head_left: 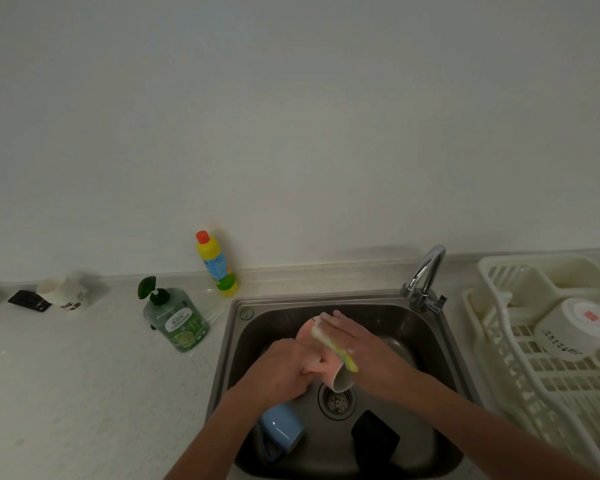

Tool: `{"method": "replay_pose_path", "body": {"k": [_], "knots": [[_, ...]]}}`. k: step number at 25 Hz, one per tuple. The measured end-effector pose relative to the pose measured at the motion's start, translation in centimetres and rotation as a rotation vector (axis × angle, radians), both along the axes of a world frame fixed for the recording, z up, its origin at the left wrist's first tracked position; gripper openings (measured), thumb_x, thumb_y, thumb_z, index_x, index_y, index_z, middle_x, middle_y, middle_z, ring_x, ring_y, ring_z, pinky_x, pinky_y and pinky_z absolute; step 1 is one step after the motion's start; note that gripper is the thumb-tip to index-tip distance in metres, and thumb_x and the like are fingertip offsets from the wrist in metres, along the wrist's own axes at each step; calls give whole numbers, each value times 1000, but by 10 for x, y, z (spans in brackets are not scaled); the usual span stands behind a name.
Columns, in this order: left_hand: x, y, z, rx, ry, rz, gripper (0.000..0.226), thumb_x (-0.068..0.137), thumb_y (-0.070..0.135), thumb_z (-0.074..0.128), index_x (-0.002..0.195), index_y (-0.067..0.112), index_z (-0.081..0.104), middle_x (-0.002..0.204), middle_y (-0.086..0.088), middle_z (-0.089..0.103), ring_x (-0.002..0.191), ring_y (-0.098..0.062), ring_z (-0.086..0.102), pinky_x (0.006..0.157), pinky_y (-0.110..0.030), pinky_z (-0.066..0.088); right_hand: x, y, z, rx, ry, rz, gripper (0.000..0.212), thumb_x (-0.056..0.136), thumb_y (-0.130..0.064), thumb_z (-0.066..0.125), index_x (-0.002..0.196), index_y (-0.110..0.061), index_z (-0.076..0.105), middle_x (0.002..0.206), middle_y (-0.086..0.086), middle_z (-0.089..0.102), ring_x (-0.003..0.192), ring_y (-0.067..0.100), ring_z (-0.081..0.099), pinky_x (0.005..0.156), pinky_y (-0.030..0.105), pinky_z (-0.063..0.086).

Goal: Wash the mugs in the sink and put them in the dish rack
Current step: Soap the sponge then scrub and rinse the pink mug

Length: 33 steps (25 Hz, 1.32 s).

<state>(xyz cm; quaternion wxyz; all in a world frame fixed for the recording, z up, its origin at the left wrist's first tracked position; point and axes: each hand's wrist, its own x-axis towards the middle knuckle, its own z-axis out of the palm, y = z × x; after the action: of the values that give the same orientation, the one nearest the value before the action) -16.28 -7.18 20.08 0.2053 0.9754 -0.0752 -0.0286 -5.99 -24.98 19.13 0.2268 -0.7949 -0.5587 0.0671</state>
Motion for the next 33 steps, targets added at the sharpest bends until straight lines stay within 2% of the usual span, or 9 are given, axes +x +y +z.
{"method": "replay_pose_path", "body": {"k": [5,9,11,15,17,23,26,30,33], "knots": [[-1,7,2,64,-23,10,19,93,33,60,89,15,65,94,2,66,84,-10,59,76,-20,44,9,-13,-17,-6,242,-253,64,100,-35,54,155,-32,22,143,-6,52,121,8,55,96,16,44],[3,4,1,7,30,4,12,91,31,61,87,22,67,89,7,68,80,-2,58,77,-26,51,-5,-5,-25,90,91,-124,71,88,-12,67,151,-16,34,154,0,38,141,15,37,112,26,37],[3,-2,1,14,43,-32,10,92,23,61,88,24,69,88,8,67,78,3,52,73,-20,47,2,2,-29,92,8,-36,81,81,-23,75,150,-18,33,157,-5,30,146,9,25,116,26,29],[-1,5,-3,61,-19,30,17,94,30,60,82,18,61,90,-1,65,82,-13,58,71,-20,38,16,-6,-27,33,336,-248,73,94,-37,60,156,-31,21,153,-15,32,137,3,36,110,20,31],[-2,5,-3,33,-21,51,17,93,29,62,80,18,61,87,0,65,81,-13,58,70,-18,37,9,-8,-30,34,305,-282,71,98,-32,58,156,-31,17,154,-9,36,136,7,41,109,20,34],[-2,-2,-2,-18,-23,-33,10,92,20,61,96,17,69,100,1,68,92,-13,60,77,-23,47,7,8,-26,1,142,-86,87,89,-29,71,157,-15,19,163,-3,17,150,8,9,121,27,20],[-4,-6,1,14,11,26,29,95,41,52,85,16,61,91,2,62,82,-14,58,75,-33,50,8,3,-17,7,281,-214,66,96,-43,55,153,-29,25,153,-4,36,136,14,41,111,33,37],[-6,-18,-8,-206,-29,225,24,101,41,44,92,20,51,95,14,43,78,-4,50,72,-25,47,-5,-2,-11,3,229,-248,73,85,-54,41,152,-29,26,148,-4,39,128,15,49,101,26,42],[-5,-33,-21,-572,25,681,27,91,28,55,113,27,39,114,8,44,93,-3,57,77,-23,54,-9,-2,-21,25,172,-331,80,89,-38,60,155,-34,14,159,-3,26,134,21,46,104,31,42]]}}
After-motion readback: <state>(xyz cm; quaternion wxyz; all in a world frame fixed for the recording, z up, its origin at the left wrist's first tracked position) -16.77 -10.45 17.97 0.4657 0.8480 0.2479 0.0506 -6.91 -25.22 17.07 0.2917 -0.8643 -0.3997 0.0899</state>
